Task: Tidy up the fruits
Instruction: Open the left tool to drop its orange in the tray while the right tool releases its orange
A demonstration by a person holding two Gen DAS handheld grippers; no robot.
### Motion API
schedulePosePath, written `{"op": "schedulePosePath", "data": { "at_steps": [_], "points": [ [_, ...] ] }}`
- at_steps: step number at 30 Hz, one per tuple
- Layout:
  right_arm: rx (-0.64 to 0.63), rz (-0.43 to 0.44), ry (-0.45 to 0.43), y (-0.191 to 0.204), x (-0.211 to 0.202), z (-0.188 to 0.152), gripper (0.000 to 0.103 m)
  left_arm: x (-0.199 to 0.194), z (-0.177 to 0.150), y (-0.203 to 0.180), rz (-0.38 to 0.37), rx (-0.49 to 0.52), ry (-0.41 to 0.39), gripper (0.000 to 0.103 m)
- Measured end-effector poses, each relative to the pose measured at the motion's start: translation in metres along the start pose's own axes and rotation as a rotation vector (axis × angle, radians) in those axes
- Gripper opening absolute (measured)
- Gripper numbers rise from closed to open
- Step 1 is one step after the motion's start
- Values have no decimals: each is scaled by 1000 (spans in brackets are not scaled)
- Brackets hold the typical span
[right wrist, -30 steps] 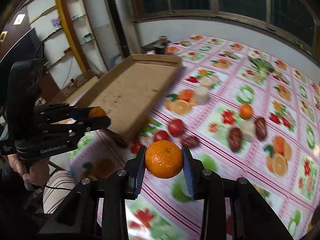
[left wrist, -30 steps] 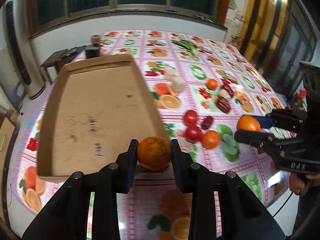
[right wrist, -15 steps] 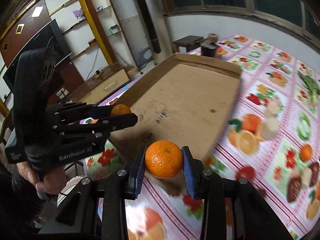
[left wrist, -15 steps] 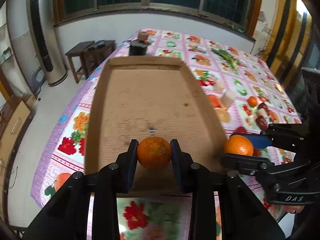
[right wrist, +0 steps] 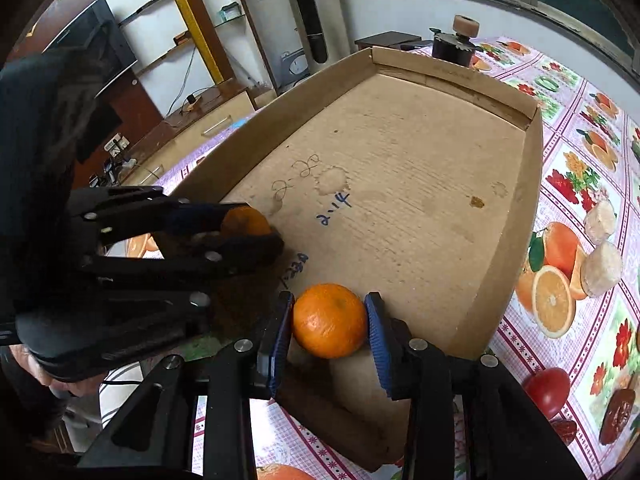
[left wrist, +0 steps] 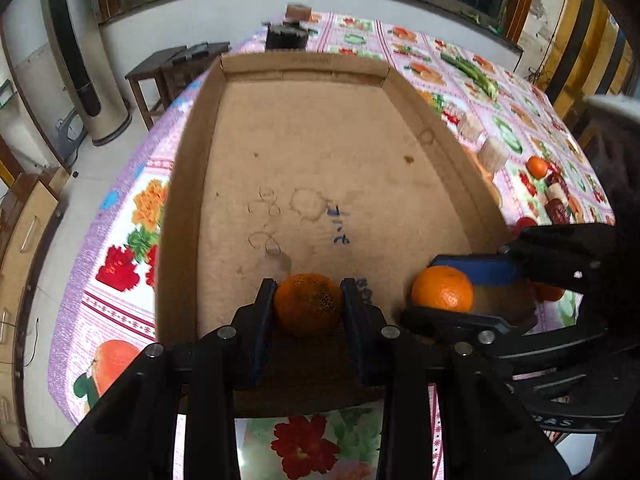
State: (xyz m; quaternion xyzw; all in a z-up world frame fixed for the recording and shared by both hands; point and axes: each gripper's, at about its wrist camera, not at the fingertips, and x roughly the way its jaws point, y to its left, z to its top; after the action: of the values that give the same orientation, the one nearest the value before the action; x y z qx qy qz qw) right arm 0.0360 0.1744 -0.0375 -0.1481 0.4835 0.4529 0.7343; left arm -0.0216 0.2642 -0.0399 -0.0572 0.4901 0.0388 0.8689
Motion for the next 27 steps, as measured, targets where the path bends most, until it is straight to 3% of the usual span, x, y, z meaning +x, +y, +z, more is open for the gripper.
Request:
{"op": "schedulePosePath", "data": {
  "at_steps": [3,8,14,19,27],
  "points": [
    [0,-6,-1,1,2,2,46,-1,-2,-2,9,10,-3,33],
    [20,0,-29,-2,-10,0,49,-4,-3,-1,33,-12,-4,53],
    [28,-8,-90,-4,-42,-9,49,-19,-1,-2,37,-23,-32,53],
    [66,-24,-155,-13,-76,-28,56,-34,1,-13,25,-11,-65,53],
    [187,-90,-201,-52,-118,-75,56,-46,4,-47,-36,31,-87,53]
  ]
}}
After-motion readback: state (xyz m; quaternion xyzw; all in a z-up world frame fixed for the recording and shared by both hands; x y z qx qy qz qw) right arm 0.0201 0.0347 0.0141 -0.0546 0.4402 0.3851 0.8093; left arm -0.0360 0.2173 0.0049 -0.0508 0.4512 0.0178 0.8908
